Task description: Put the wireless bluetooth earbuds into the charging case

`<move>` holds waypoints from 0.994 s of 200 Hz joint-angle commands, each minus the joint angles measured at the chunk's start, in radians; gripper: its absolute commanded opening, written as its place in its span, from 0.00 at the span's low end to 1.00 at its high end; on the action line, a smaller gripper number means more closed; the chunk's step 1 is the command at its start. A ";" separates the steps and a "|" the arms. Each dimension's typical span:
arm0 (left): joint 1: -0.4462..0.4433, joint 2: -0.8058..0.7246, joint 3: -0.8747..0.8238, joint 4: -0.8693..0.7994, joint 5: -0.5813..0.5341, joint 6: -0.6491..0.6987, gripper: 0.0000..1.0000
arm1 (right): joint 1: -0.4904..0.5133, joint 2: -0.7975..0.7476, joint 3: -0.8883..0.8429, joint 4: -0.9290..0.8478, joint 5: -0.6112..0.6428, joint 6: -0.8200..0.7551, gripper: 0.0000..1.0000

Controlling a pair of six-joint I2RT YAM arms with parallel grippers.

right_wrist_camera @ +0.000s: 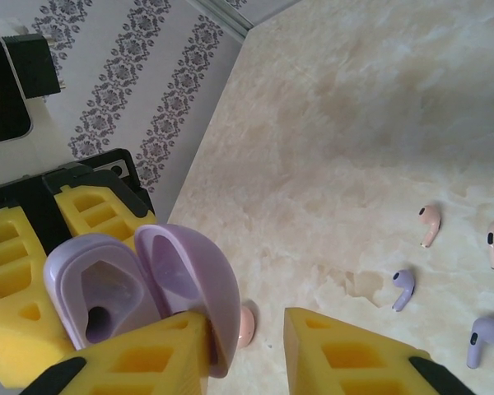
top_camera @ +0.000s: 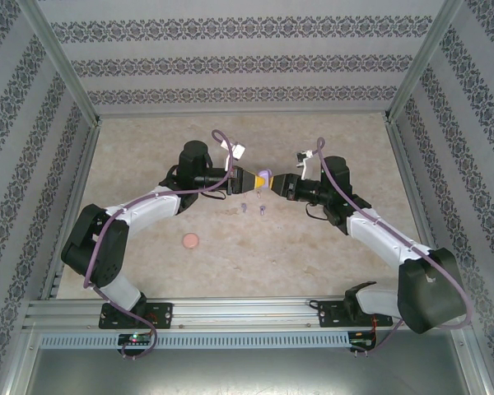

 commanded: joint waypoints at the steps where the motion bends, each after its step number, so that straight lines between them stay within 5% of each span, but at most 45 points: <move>1: -0.020 0.007 0.033 0.004 0.043 0.027 0.00 | 0.003 0.018 0.032 0.035 0.002 -0.015 0.27; 61: -0.033 0.016 0.036 -0.008 0.040 0.033 0.00 | 0.003 0.015 0.048 0.032 -0.009 -0.018 0.00; 91: -0.034 0.024 0.034 -0.016 0.027 0.035 0.01 | 0.003 0.013 0.067 0.010 -0.012 -0.026 0.00; 142: -0.028 0.004 0.046 -0.096 -0.082 0.083 0.48 | 0.004 0.014 0.110 -0.109 0.018 -0.086 0.00; 165: 0.002 -0.032 0.067 -0.165 -0.101 0.133 0.58 | 0.001 0.020 0.143 -0.208 0.038 -0.159 0.00; 199: 0.048 -0.095 0.163 -0.498 -0.084 0.351 0.67 | -0.010 0.040 0.214 -0.366 0.058 -0.289 0.00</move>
